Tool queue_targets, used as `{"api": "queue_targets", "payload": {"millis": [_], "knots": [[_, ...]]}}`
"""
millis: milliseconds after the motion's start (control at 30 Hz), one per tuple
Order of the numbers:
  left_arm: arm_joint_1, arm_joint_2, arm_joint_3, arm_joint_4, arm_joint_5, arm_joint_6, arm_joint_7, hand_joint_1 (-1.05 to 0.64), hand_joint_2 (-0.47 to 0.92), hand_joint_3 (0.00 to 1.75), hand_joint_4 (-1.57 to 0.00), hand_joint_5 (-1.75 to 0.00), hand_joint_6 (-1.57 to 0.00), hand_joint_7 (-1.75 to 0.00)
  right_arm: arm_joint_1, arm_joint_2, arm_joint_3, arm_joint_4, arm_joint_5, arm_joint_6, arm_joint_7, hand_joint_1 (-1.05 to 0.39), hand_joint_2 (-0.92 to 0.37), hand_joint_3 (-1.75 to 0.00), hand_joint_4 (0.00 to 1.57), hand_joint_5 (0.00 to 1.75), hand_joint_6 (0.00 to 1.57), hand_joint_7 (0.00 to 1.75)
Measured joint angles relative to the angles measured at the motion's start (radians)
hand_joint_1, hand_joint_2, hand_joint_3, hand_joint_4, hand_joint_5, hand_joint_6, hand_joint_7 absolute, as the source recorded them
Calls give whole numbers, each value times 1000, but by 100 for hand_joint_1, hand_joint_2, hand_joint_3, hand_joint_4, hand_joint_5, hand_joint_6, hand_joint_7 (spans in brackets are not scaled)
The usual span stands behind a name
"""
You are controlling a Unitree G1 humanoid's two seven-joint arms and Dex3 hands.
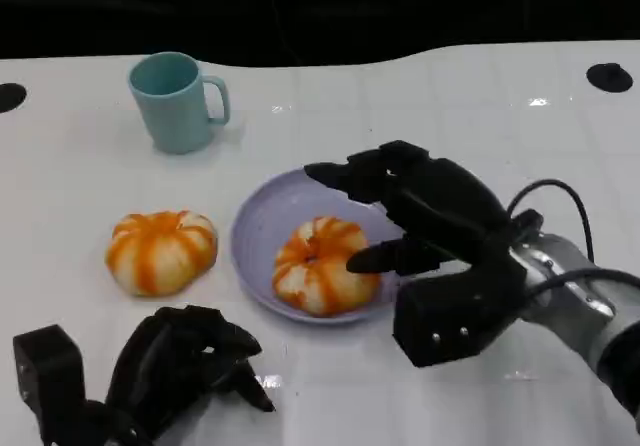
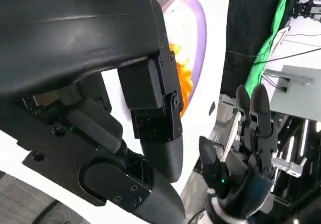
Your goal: Grasp the bread from the table and place it into the plate.
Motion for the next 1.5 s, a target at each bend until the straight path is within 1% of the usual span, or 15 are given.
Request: {"api": "queue_targets", "payload": {"millis": [133, 167, 267, 300, 333, 367, 400, 467, 600, 833, 933, 1100, 1200, 1367, 1500], "knots": [[-1, 1, 0, 1, 5, -1, 0, -105, 72, 0, -157, -61, -157, -22, 42, -27, -24, -32, 5, -49, -58, -30, -87, -1, 39, 61, 59, 13], [-1, 1, 0, 1, 5, -1, 0, -105, 72, 0, -157, -61, -157, -22, 52, -33, -28, -42, 6, -57, -71, -25, -87, -1, 46, 67, 66, 16], [-2, 0, 0, 0, 4, 1, 0, -105, 72, 0, -157, -61, -157, -22, 100, -52, -50, -88, 7, -93, -118, -20, -87, -4, 50, 100, 75, 26], [-2, 0, 1, 0, 4, 2, 0, -105, 72, 0, -157, -61, -157, -22, 116, -61, -55, -103, 8, -107, -130, -19, -83, -10, 51, 118, 72, 44], [-2, 0, 2, 0, 4, 2, 0, -105, 72, 0, -157, -61, -157, -22, 132, -69, -60, -118, 8, -118, -141, -19, -76, -25, 52, 127, 66, 63], [-2, 0, 2, 0, 4, 2, 0, -105, 72, 0, -157, -61, -157, -22, 147, -76, -63, -133, 8, -125, -150, -17, -60, -57, 57, 137, 63, 84], [-2, -1, 2, 0, 4, 3, 0, -105, 72, 0, -157, -61, -157, -22, 165, -82, -70, -153, 9, -132, -158, -16, -52, -72, 60, 143, 62, 94], [-1, -2, 1, -1, 4, 4, 0, -105, 71, 0, -157, -61, -157, -22, 204, -92, -88, -198, 11, -142, -170, -14, -45, -89, 65, 153, 63, 105], [-1, -2, 2, -4, 4, 6, 0, -105, 71, 0, -157, -61, -157, -21, 277, -112, -115, -276, 17, -153, -172, -12, -42, -101, 72, 163, 63, 118], [3, -3, -4, -14, 7, 6, 13, -105, 72, 0, -157, -61, -157, -22, 409, -168, -176, -391, 60, -190, -144, -9, -51, -99, 71, 171, 59, 129], [4, -3, -6, -16, 7, 6, 13, -105, 72, 0, -157, -59, -157, -21, 461, -194, -198, -439, 77, -198, -118, -8, -56, -99, 74, 174, 63, 136], [4, -3, -6, -17, 7, 6, 13, -105, 72, 0, -157, -59, -157, -21, 531, -232, -229, -497, 95, -209, -82, -10, -43, -119, 81, 172, 74, 130], [5, -3, -7, -17, 7, 6, 13, -105, 72, 0, -157, -59, -157, -21, 573, -246, -249, -510, 112, -232, -63, -10, -40, -121, 84, 173, 76, 129], [4, -4, -6, -19, 2, 13, 13, -105, 71, 0, -157, -59, -157, -20, 642, -249, -264, -540, 128, -238, -49, -12, -47, -114, 86, 174, 74, 131], [4, -3, -5, -21, -3, 19, 13, -105, 71, 0, -157, -59, -157, -20, 689, -246, -276, -566, 139, -221, -23, -12, -47, -120, 85, 174, 77, 135]]}}
